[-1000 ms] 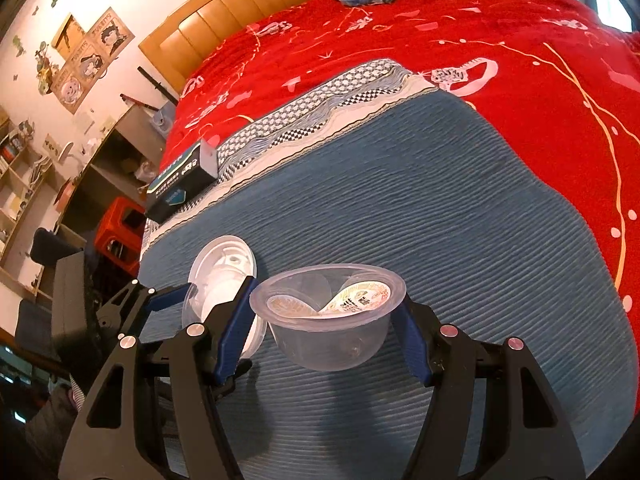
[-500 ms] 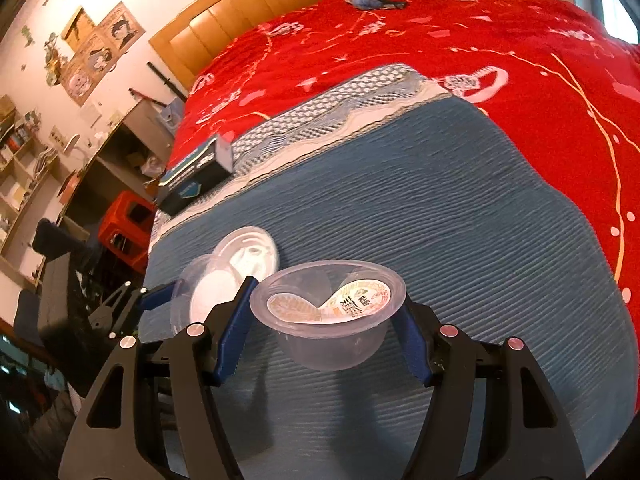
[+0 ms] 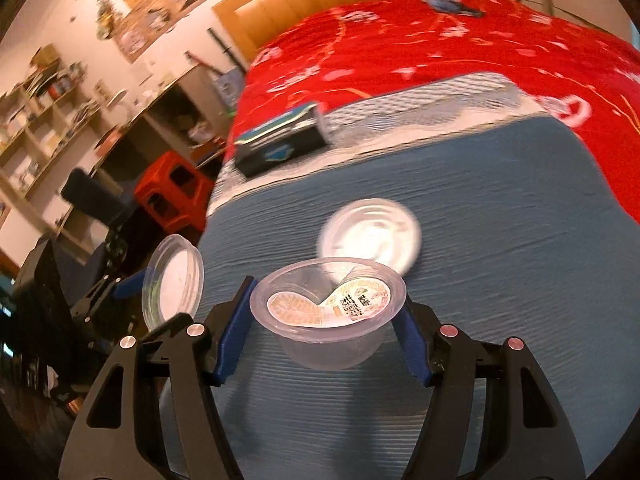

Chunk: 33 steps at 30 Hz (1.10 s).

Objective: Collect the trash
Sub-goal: 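Carry the round lid and plastic bowl over the green wastebasket with both tools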

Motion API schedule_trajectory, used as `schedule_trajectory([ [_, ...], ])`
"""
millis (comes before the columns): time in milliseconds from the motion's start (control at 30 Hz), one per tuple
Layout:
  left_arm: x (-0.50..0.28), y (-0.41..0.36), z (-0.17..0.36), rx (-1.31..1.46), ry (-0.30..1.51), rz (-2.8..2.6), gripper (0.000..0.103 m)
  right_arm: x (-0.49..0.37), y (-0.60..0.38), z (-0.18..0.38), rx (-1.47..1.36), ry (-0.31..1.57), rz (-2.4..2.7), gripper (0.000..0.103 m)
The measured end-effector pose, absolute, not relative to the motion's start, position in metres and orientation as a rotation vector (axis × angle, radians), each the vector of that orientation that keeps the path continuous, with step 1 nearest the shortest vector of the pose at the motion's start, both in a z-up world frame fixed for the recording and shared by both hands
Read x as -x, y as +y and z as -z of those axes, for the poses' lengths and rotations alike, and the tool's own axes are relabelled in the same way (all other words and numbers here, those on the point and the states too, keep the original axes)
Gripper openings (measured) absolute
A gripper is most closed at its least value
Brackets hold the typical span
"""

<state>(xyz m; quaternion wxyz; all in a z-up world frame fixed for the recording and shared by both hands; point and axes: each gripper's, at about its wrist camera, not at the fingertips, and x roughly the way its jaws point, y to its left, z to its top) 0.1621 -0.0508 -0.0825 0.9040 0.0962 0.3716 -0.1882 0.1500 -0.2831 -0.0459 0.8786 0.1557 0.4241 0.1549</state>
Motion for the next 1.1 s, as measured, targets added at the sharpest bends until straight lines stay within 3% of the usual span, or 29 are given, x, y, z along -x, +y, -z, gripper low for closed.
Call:
schedule_trajectory([
  [533,-0.145,0.120,0.096,-0.037,0.819,0.053,0.090,-0.164,-0.143,0.037,-0.216,0.922,-0.534,0.065],
  [1100,-0.185,0.209,0.153,0.076,0.973,-0.139,0.090,-0.174,-0.073,0.057,-0.164,0.988,-0.604,0.065],
])
